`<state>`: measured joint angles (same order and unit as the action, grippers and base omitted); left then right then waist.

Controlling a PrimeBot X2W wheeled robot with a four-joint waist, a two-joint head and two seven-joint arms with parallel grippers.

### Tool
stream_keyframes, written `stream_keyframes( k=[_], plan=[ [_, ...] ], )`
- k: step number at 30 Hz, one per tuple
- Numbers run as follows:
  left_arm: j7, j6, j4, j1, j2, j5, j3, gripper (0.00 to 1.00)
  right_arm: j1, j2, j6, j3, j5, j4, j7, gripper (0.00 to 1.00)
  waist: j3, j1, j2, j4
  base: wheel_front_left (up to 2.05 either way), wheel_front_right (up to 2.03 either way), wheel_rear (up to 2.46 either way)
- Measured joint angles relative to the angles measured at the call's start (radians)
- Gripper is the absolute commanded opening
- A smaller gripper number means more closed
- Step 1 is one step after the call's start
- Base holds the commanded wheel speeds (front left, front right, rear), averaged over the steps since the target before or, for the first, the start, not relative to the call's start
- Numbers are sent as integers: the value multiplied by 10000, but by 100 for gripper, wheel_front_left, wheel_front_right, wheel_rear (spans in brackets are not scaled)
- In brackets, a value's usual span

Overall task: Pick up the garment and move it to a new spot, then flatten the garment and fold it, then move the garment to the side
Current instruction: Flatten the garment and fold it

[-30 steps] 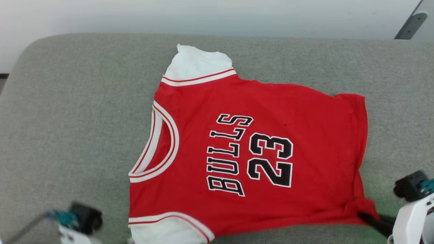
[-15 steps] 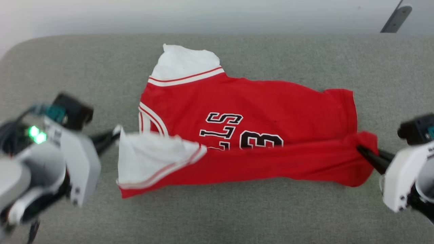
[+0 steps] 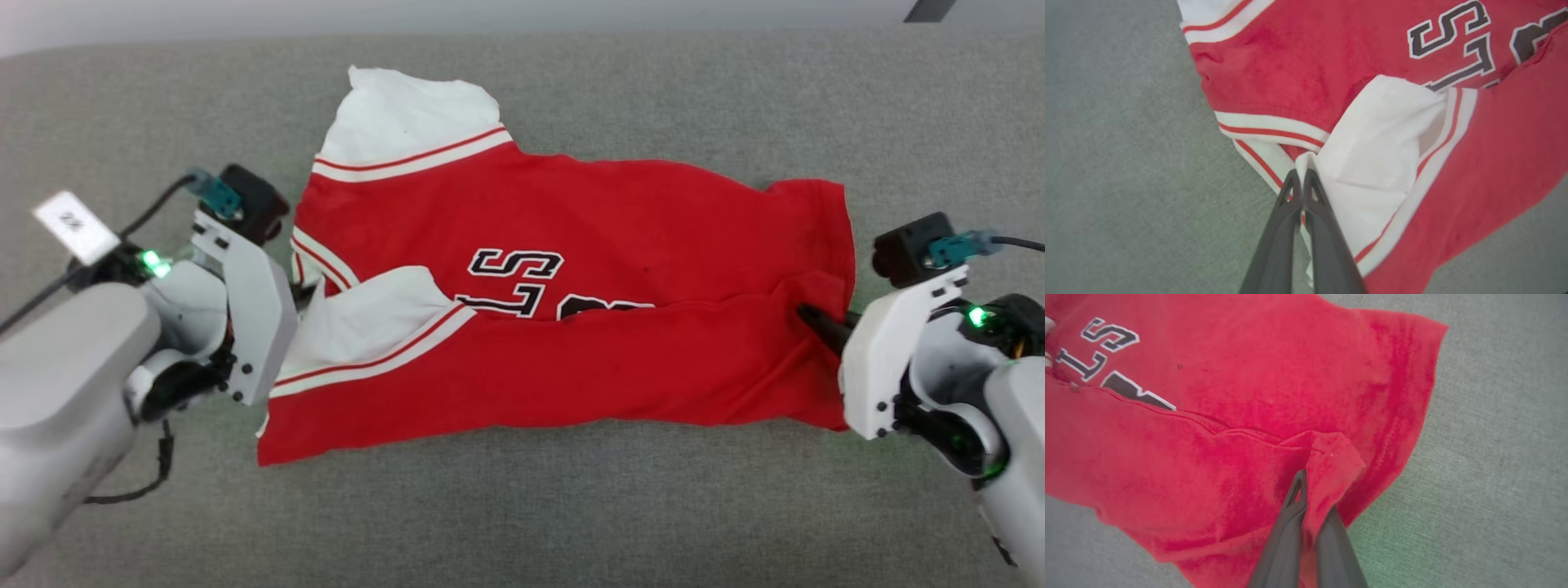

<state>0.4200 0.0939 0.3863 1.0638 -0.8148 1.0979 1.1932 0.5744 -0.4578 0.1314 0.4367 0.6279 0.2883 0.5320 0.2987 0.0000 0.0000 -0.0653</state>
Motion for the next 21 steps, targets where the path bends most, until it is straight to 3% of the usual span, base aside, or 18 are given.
stream_keyframes(
  k=[8,9,11,12,13,14,15,21],
  plan=[
    [274,205,1985,-124,959,479,136,0,536,199,0,508,267,897,-320,0,131,0,0,-55,0,0,0],
    [274,205,1985,-124,959,479,136,12,536,199,0,508,267,897,-320,9,131,0,0,-55,0,0,0],
    [153,222,2374,-97,1160,690,25,55,659,199,0,585,309,1030,-556,42,72,0,0,-23,0,0,0],
    [153,222,2374,-97,1160,690,25,89,659,199,0,585,309,1030,-556,47,72,0,0,-23,0,0,0],
    [138,255,2445,-58,1204,754,-13,100,703,146,0,662,353,993,-662,75,-13,0,0,8,0,0,0],
    [144,265,2441,-35,1198,809,-35,100,695,119,0,667,405,943,-757,93,-64,0,0,25,0,0,0],
    [144,265,2441,-35,1198,809,-35,100,695,119,0,667,405,943,-757,100,-64,0,0,25,0,0,0],
    [385,132,1942,20,932,1011,-130,100,241,-163,0,226,426,491,-1444,100,-457,0,0,189,0,0,0]
  ],
)
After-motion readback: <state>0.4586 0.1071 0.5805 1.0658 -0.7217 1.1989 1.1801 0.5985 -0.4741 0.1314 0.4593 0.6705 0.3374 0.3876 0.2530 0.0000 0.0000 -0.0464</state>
